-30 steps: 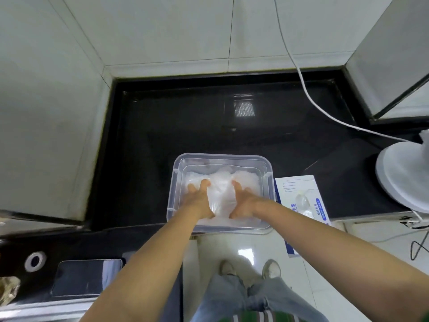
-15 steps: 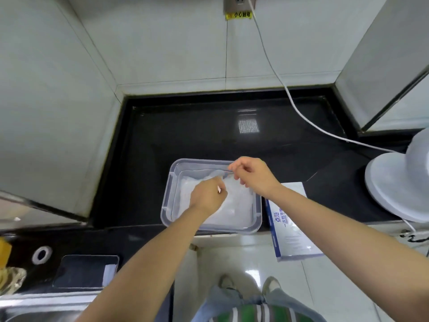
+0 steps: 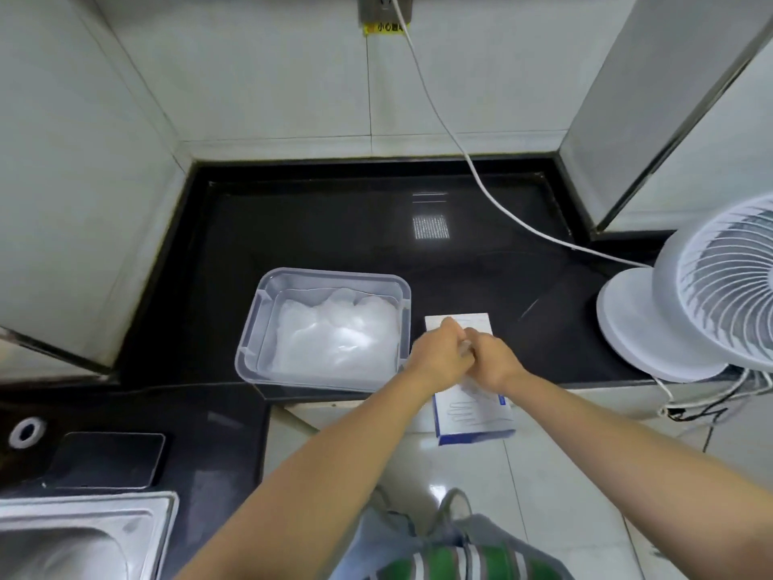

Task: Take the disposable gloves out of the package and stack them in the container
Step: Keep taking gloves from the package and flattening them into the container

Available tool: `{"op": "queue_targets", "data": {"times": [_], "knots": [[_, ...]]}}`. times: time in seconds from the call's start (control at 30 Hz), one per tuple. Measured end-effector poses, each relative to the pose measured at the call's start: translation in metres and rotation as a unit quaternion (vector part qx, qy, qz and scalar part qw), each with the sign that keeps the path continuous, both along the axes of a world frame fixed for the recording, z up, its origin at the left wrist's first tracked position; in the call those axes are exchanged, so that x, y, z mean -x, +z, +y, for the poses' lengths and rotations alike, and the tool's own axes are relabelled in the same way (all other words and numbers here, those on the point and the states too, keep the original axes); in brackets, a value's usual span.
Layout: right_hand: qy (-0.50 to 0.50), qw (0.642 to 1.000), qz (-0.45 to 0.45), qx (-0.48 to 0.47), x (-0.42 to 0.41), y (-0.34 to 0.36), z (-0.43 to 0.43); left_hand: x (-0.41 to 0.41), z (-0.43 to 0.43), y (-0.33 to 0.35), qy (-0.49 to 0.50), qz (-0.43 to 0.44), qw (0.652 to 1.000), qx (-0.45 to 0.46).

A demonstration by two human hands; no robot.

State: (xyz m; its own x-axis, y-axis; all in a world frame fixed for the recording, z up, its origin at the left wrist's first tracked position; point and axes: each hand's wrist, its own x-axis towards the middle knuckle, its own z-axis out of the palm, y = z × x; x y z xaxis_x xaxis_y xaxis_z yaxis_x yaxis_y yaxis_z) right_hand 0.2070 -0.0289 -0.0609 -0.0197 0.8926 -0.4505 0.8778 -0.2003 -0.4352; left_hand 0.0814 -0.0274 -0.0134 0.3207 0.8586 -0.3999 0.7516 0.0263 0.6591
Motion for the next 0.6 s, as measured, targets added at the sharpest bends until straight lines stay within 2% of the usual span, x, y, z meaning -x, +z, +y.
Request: {"op": "queue_targets", "data": {"times": [0.07,0.17,0.3,0.43,0.5,0.6], "knots": [[0.021,1.0,-0.006,-0.02,0.001,-0.004,-0.006,-0.007,-0.008,-0.01,0.0,0.035,0.999,0.042],[-0.006,0.999,-0.028,-0.026,0.001,-0.007,-0.012,-0.012,-0.017,-0.028,0.014,0.081,0.993,0.083],[0.005,0.997,-0.08,-0.022,-0.005,-0.012,-0.02,-0.008,-0.022,-0.045,0.005,0.106,0.991,0.081],[0.02,0.994,-0.095,-0.043,-0.009,-0.013,-0.023,-0.007,-0.022,-0.051,-0.023,0.122,0.99,0.068],[-0.002,0.996,-0.066,-0.061,-0.01,-0.014,-0.022,-0.008,-0.022,-0.052,-0.024,0.126,0.989,0.069],[-0.047,0.995,0.036,-0.076,-0.013,-0.015,-0.018,-0.009,-0.023,-0.054,-0.021,0.132,0.989,0.063]]}}
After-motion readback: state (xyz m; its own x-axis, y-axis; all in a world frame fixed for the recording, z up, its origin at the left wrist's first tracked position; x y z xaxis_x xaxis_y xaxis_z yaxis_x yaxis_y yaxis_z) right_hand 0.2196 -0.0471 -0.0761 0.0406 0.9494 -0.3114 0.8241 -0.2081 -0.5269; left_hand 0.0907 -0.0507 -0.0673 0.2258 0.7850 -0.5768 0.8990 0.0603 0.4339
